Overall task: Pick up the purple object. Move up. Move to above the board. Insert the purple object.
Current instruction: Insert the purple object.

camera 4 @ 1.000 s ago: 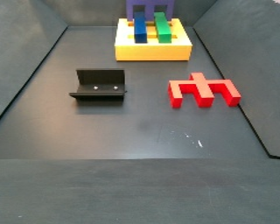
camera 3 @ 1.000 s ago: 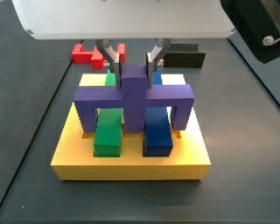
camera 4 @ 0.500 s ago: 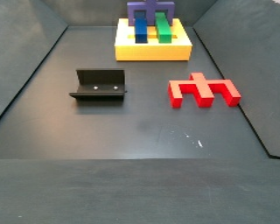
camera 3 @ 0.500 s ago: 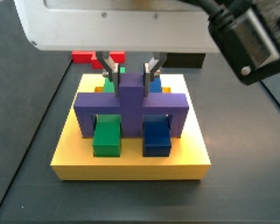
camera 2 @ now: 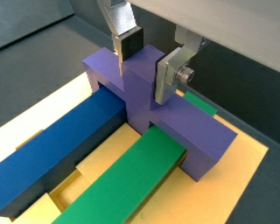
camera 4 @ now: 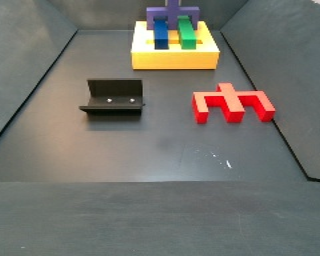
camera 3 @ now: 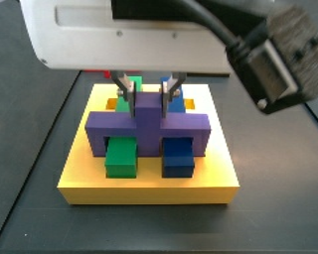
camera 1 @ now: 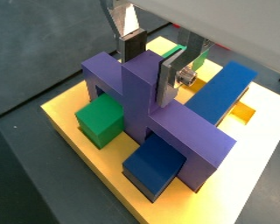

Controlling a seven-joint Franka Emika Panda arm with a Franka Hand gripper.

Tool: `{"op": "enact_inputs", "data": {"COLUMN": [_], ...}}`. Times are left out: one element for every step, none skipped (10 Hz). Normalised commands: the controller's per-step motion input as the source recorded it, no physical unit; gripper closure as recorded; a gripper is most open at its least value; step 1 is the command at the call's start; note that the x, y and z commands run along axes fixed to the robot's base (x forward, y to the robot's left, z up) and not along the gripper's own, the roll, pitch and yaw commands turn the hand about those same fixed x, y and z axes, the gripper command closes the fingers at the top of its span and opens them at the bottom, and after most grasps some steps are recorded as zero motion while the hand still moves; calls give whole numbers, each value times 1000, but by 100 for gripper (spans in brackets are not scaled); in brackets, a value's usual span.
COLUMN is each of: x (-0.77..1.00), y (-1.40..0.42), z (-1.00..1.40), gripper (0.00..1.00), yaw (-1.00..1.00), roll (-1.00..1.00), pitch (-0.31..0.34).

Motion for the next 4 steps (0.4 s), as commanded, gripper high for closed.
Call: {"op": "enact_inputs", "data": {"x": [-69,-89,-40,0], "y": [46,40,3,0], "z": [-600,-637,-469,0], "gripper": [100,100,100,100], "yaw": [-29,-20,0,0], "roll": [-34,-41,-26,0], "pitch": [-191,-204,-159,0]}}
